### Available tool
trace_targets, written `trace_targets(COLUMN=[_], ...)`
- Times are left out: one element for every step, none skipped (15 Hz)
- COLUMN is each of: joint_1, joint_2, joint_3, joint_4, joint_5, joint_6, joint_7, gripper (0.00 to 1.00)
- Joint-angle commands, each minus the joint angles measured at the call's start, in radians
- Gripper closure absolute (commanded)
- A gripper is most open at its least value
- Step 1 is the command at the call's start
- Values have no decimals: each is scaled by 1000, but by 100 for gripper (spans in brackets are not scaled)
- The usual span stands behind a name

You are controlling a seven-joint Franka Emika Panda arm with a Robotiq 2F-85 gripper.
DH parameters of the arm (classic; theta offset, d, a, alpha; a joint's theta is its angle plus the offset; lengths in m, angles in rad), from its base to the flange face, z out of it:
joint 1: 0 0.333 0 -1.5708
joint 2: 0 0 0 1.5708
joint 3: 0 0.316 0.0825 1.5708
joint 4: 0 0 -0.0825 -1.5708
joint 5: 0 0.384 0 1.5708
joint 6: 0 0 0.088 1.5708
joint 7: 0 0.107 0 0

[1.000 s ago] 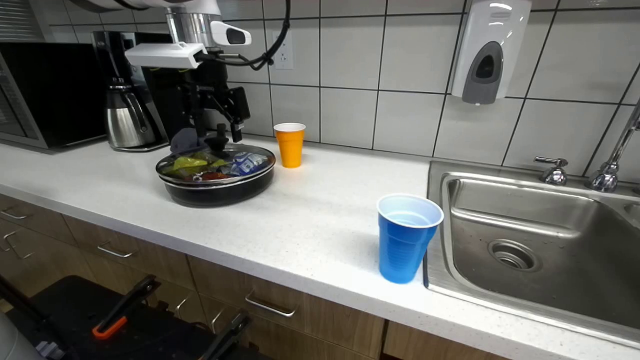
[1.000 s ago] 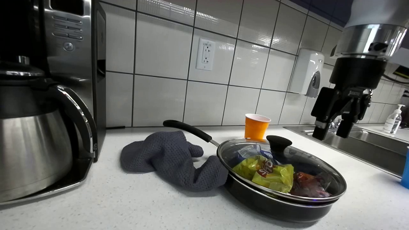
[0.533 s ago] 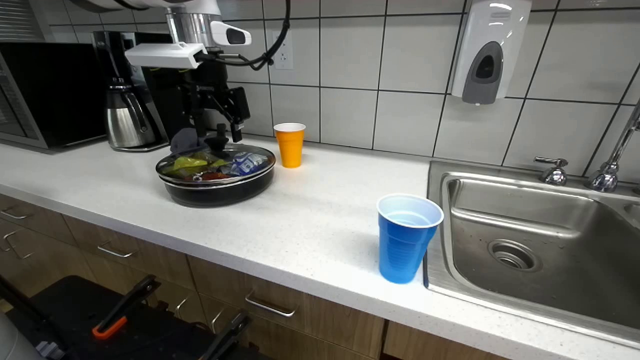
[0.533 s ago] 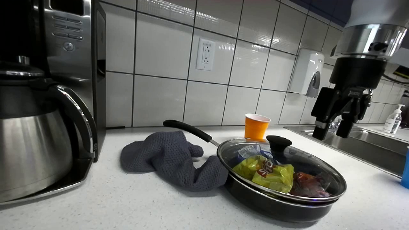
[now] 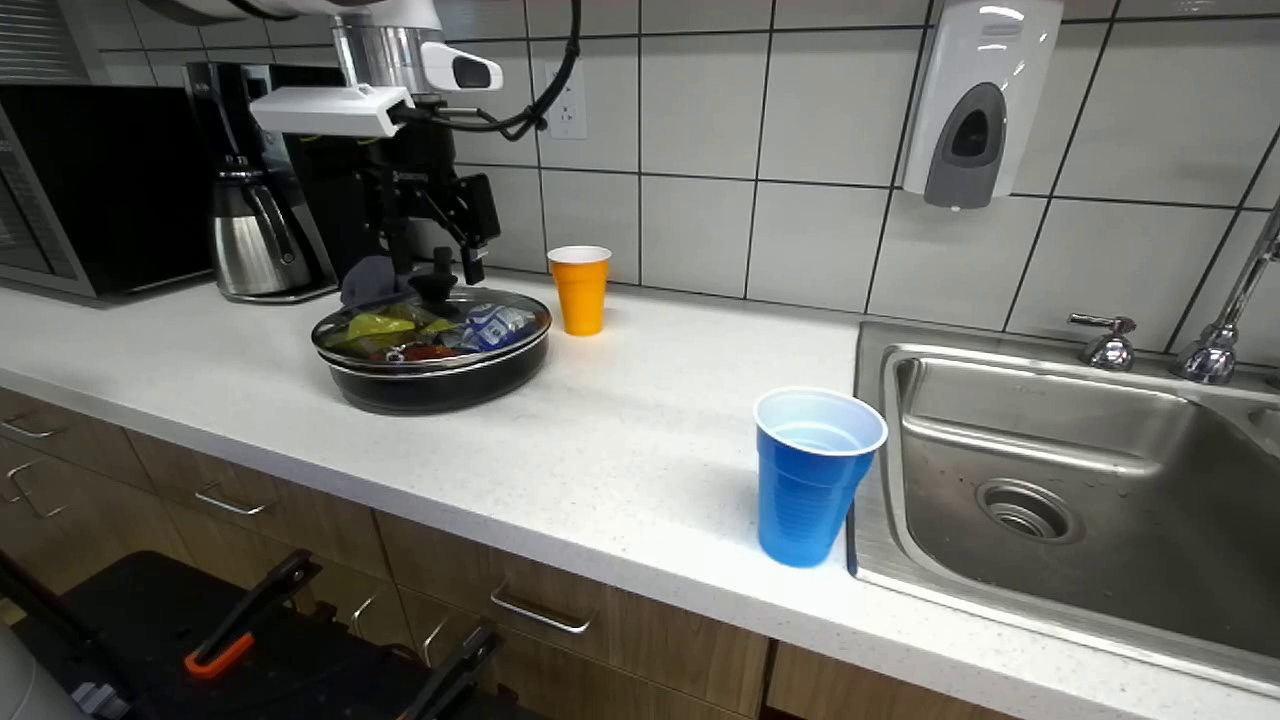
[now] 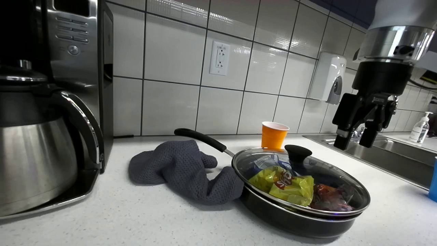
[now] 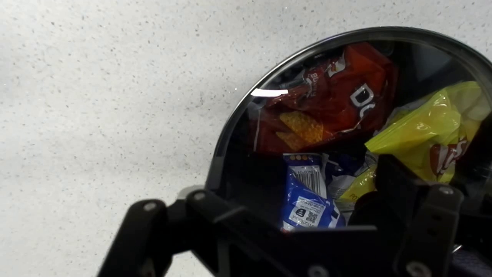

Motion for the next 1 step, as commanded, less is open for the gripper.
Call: trace_targets(joint_1=[-12], joint_2=[0], joint_3=[12], joint_4=[1], joint_5=[4], joint_6=[-2], joint_7=[-3], gripper=[0])
